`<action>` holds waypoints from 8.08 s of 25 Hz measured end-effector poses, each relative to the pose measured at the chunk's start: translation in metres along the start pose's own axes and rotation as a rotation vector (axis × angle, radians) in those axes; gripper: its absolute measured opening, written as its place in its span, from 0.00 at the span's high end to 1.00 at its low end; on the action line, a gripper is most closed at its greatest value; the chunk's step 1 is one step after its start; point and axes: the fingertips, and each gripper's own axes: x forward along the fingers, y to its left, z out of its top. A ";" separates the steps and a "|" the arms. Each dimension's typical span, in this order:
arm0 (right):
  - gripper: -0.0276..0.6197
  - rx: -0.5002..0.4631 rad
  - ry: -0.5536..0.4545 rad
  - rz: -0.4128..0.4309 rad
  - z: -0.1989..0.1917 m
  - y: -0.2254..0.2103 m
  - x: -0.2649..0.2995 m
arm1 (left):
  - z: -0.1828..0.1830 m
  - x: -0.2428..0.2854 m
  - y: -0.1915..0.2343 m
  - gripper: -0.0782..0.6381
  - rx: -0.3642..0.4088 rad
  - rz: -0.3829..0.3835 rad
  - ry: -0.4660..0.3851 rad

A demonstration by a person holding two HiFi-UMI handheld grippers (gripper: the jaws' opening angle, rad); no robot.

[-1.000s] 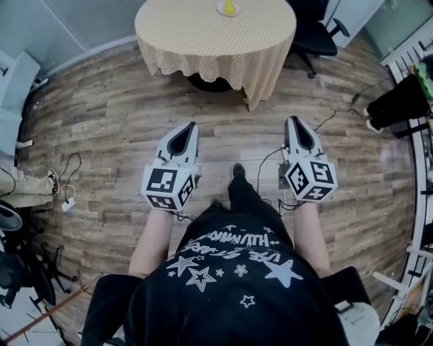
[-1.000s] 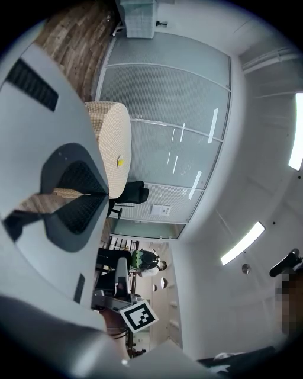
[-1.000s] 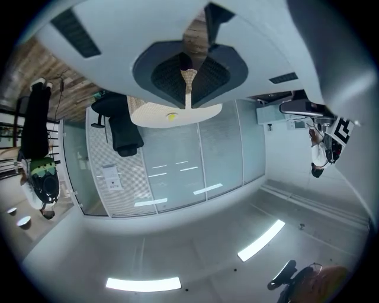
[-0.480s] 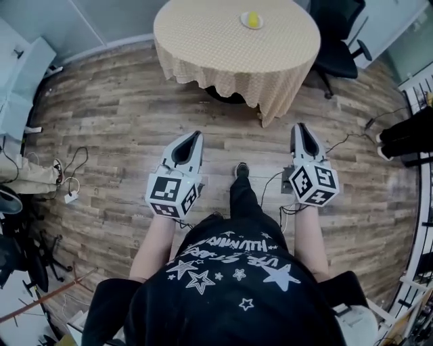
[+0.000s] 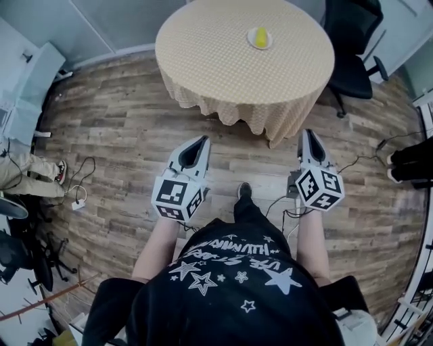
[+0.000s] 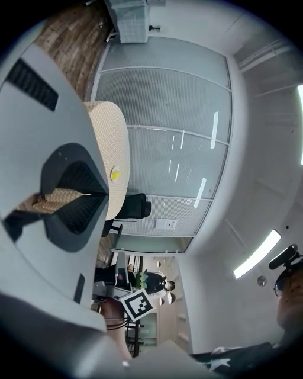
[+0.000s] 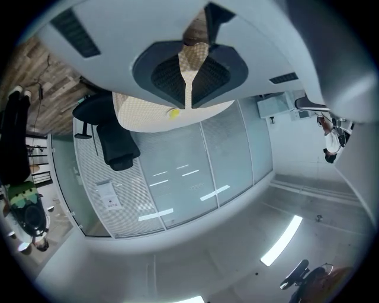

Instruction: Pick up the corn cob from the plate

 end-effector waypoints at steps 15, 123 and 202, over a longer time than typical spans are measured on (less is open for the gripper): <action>0.88 0.017 0.061 0.085 0.026 -0.062 0.108 | 0.040 0.117 0.000 0.88 0.023 0.048 -0.029; 0.55 -0.074 0.921 -0.189 -0.078 -0.100 0.619 | 0.040 0.497 0.292 0.88 -0.126 -0.229 0.127; 0.55 0.170 0.063 0.471 0.046 -0.002 0.124 | 0.033 0.166 0.005 0.88 -0.037 -0.145 -0.009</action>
